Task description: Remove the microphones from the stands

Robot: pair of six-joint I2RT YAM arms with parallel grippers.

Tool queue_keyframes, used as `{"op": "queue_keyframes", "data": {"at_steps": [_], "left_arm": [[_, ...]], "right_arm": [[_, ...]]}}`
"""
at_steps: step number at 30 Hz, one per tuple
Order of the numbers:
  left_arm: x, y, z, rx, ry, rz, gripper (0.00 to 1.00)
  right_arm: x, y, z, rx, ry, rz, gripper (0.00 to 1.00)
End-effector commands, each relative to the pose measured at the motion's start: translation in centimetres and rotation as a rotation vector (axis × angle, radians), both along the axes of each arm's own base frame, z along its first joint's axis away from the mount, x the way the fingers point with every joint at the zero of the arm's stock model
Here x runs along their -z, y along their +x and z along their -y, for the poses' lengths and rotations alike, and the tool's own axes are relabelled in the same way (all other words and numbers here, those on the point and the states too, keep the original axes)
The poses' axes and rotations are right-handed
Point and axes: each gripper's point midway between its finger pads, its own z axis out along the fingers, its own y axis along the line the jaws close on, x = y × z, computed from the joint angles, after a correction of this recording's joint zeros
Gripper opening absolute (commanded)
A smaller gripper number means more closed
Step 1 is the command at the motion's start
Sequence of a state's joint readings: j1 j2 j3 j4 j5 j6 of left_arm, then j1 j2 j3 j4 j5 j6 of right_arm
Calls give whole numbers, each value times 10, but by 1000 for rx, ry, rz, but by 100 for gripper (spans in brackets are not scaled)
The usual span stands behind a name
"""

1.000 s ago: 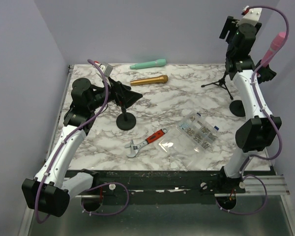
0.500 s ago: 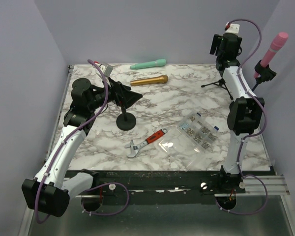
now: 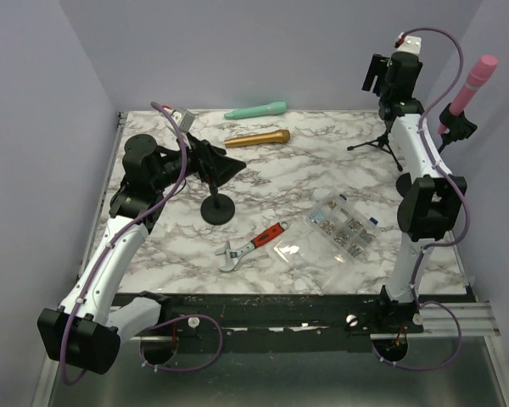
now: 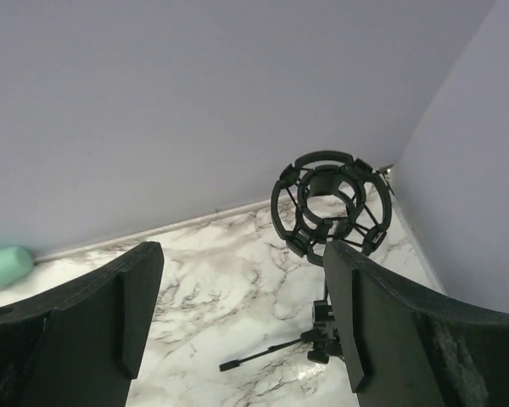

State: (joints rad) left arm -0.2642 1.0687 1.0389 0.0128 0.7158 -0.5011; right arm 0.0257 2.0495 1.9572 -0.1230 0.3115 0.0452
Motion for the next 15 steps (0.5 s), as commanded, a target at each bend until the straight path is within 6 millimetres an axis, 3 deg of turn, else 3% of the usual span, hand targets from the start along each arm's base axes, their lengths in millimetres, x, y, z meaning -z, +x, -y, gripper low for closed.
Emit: {"op": "queue_keyframes", "data": {"at_steps": [1,2,3,9,13,15], "left_arm": [[-17,-6,3,23,-12,44,99],[-17,-7,3,25,-14,45,99],[-18,-7,3,25,-16,47,99],[-22,-11,3,30,-22,56,99],[-24,-14,5,39,-27,60,99],[-25,-16,6,44,-29,62,99]], "right_arm": [[-83,-36,-16,-70,91,109,84],[-86,-43,-19,-81,106,102,86],[-90,-52,-21,-91,118,101,98],[-103,-118,-19,-68,159,107,100],[-121,-172,2,42,147,185,100],[-127,-199,23,155,129,240,100]]}}
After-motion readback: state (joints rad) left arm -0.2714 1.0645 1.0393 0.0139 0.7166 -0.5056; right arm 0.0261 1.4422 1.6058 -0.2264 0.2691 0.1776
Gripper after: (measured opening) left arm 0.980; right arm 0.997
